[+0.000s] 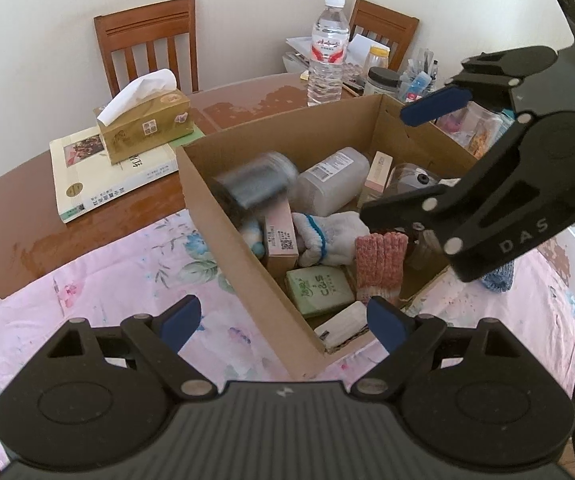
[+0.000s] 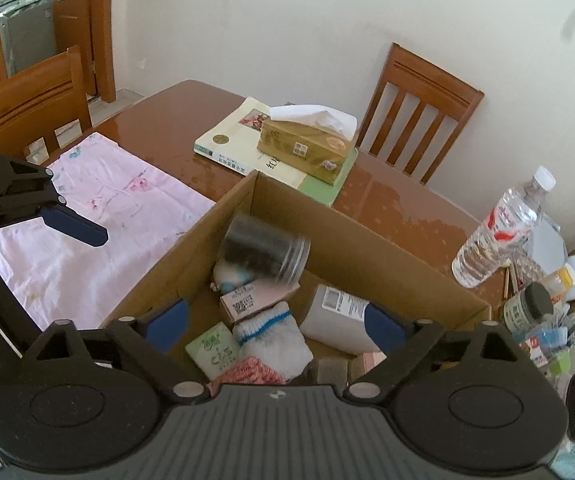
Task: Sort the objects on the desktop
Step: 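Carry jar and pink sock into the cardboard box and open both tools, then withdraw both tools from the box toward the blue-grey knit sock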
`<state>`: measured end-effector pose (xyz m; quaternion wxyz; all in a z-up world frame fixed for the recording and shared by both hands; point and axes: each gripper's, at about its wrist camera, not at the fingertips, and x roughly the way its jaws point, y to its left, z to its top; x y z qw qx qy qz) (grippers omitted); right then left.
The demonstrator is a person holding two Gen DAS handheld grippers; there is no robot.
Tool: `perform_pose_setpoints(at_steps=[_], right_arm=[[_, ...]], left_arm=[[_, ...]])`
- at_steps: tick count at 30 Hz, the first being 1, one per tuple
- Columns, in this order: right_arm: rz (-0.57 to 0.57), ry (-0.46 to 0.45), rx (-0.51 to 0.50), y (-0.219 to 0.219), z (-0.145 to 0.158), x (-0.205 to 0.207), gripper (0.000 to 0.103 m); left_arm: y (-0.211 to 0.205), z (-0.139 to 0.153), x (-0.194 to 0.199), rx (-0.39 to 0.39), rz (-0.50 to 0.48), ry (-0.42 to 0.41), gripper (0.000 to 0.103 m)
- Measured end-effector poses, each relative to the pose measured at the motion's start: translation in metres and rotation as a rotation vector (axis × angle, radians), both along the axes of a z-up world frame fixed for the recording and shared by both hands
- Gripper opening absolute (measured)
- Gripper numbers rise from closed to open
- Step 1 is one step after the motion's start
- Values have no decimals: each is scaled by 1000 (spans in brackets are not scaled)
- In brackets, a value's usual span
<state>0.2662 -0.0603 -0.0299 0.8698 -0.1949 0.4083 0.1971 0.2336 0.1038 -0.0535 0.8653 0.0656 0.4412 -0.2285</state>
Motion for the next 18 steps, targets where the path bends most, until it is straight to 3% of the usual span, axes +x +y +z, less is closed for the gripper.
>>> perform_pose_setpoints(at_steps=[18], right_arm=[[-137,8,68,-54,-2,-48,103]], left_arm=[[-32,12,-21,21,-14,-20,90]])
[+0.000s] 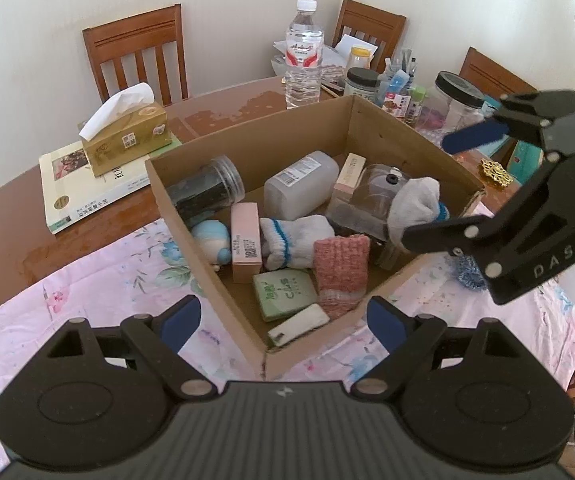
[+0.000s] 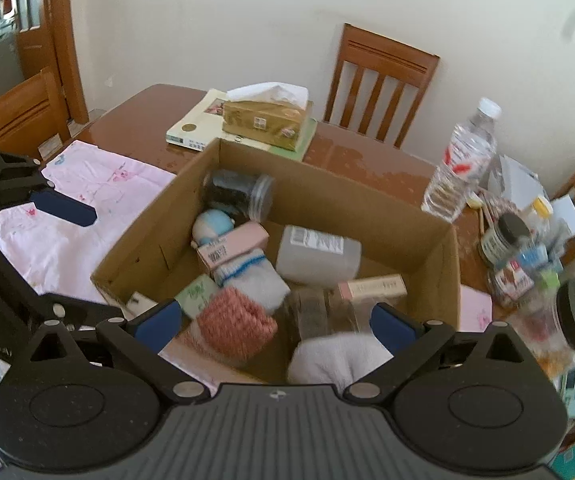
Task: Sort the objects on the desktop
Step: 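Withdraw both tools from the box toward the blue-grey knit sock, then grasp the blue-grey knit sock with left tool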
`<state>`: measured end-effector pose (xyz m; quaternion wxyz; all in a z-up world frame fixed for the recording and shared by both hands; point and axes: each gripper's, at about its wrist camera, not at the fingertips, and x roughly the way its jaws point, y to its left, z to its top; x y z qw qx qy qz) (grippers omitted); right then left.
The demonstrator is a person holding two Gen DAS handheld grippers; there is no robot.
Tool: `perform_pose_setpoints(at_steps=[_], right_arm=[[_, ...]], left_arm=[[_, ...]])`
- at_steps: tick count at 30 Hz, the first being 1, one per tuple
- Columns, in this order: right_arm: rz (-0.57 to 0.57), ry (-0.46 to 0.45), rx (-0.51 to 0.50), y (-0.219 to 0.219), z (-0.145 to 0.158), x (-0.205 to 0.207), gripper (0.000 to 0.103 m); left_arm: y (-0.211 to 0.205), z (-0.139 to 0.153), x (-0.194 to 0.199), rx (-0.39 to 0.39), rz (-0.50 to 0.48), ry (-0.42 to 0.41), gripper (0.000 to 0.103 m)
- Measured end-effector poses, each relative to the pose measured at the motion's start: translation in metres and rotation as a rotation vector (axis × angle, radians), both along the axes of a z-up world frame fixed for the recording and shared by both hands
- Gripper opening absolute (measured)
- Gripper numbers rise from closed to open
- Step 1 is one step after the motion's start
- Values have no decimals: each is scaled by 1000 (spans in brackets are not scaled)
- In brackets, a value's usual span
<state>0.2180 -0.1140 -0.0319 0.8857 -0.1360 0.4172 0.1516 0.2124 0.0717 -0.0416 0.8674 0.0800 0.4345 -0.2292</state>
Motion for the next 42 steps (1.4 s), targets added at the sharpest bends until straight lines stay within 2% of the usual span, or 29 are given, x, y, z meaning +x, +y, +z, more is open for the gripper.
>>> perform_pose_setpoints(at_steps=[9,18,24,30,36,42], right_arm=[[-36,-1,50,-41,-10,-39,103],[-150,14,54,-82,-30,-80,103],[-205,43,49,-105,-41,-92,103],[-226,34,59,-128,-47,-104,103],[-140,35,62,-158,-59,-104,103],[-41,45,67,-185,-70,-101,103]], left_arm=[[-28,7,-25,28,49,-34,90],[-60,5,-47,-5,41,-47,90],[-81,-3,-55,-26,9,-29,90],[-105,-15,-61,-32,-2,4,90],[-135,-31,-67,18,130,37,90],[-158,-46,-77,-40,278,82,90]])
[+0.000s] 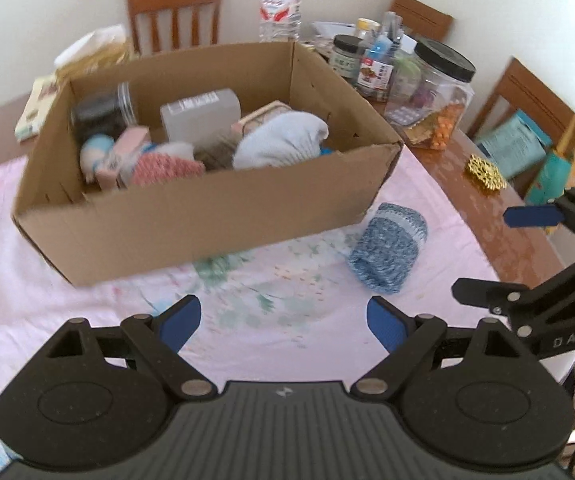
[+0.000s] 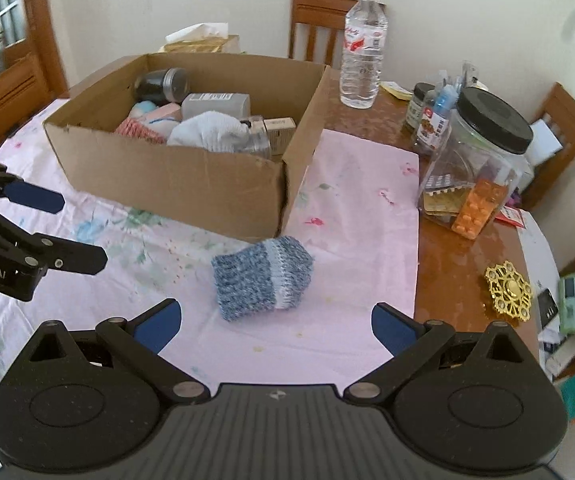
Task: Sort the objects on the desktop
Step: 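Grasp the blue-grey knit sock with left tool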
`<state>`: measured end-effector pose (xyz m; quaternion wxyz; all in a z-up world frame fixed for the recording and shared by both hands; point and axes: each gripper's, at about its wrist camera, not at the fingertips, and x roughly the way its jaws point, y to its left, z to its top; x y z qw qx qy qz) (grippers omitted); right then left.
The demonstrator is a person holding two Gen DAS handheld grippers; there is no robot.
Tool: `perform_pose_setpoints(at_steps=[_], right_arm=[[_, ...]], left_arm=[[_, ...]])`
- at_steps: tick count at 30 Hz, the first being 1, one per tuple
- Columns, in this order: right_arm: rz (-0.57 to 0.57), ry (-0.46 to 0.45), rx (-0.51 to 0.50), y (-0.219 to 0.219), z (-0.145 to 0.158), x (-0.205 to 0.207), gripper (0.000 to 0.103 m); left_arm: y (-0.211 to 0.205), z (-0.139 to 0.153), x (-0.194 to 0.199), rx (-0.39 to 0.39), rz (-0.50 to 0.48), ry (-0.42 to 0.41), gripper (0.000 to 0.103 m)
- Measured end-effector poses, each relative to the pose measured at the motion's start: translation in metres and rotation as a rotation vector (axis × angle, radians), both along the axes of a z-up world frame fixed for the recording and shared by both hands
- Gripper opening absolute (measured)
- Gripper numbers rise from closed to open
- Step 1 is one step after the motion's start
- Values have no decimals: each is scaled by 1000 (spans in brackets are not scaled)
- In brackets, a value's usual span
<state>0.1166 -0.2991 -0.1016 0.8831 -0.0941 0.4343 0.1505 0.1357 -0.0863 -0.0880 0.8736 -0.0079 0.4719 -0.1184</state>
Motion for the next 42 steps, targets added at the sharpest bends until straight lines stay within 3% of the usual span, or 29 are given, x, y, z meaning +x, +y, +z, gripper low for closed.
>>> perform_pose_setpoints(at_steps=[10,21,27,34,42], right_arm=[[43,29,8,-38,-18,0,103],[-23,49,2,-77,-35,-2,103],[-52,66,4,-92,-43,1,103],[-63,73,5,-100,-47,2,103],[-60,72,13,-100,-48,3,103]], left_arm=[[-57,-14,10,-20,25,-24,90],[-99,-45,34,-89,147,22,90],[-117,-61,45,-74,204,40,90],[-122,-69,55,-82,272,17,90],[-125,-74,63,-32,311,-21,88]])
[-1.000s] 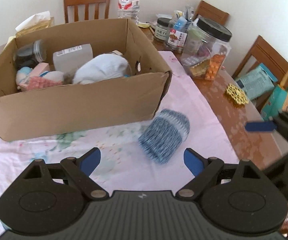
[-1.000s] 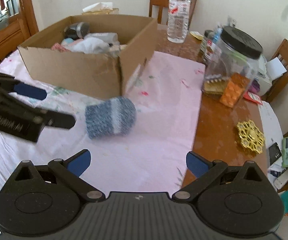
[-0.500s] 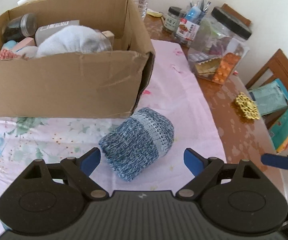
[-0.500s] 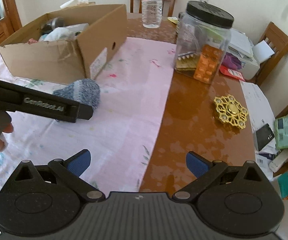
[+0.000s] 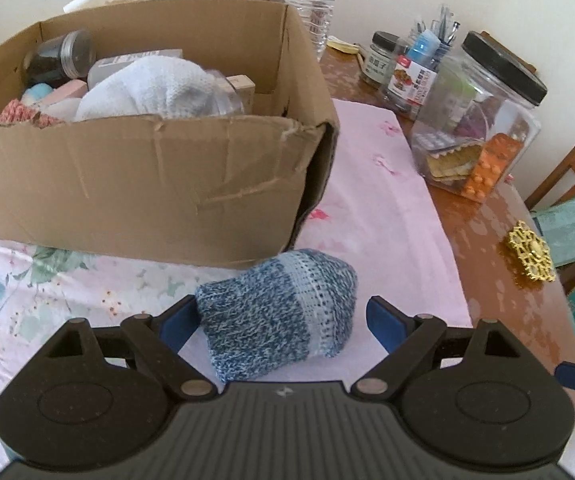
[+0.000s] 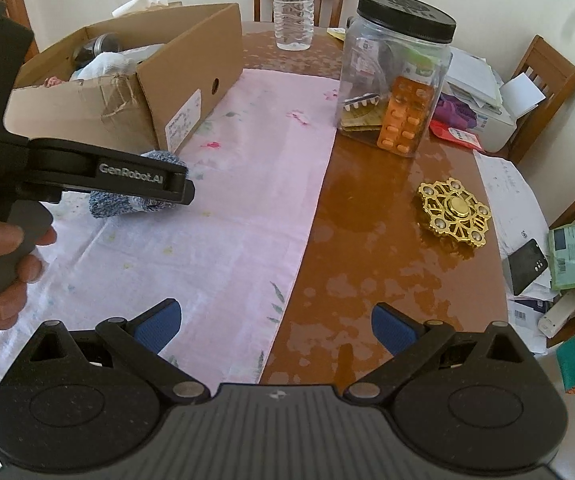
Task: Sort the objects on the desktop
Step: 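Grasp the blue-grey knit sock with left tool, then lift the blue-grey sock over the box and open left tool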
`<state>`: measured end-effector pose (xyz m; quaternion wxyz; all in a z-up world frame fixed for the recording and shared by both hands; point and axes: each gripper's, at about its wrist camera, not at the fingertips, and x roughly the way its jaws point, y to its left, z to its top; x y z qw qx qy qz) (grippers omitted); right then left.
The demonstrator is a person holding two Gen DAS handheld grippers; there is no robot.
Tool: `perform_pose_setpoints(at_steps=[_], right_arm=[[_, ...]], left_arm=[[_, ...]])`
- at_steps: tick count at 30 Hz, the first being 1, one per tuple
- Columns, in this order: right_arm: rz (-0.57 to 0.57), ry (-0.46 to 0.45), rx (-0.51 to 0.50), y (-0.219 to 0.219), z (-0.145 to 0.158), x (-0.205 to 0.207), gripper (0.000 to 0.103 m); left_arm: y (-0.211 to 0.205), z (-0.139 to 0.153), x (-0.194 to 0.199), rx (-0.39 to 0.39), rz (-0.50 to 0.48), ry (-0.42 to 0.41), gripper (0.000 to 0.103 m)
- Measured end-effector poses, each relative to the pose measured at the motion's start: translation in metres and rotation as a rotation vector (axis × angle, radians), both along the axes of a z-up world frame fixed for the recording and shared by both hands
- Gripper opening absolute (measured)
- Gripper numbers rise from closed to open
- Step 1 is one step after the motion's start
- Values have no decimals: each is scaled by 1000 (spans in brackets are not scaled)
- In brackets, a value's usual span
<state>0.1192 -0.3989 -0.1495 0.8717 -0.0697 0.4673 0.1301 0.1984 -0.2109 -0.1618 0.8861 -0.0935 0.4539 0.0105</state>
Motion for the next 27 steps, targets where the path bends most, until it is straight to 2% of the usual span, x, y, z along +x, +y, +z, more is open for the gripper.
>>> perform_pose_setpoints(at_steps=[4,14,27], right_arm=[[13,-1,7,2,1,-1,103],[73,19,42,10,5,-5,103],[126,62,73,20,10,-11,103]], left_arm=[[0,0,-1,30,1,-7,83],[5,8,-6,29,-38,-31,75],[15,19,-14,24,-93,-39,73]])
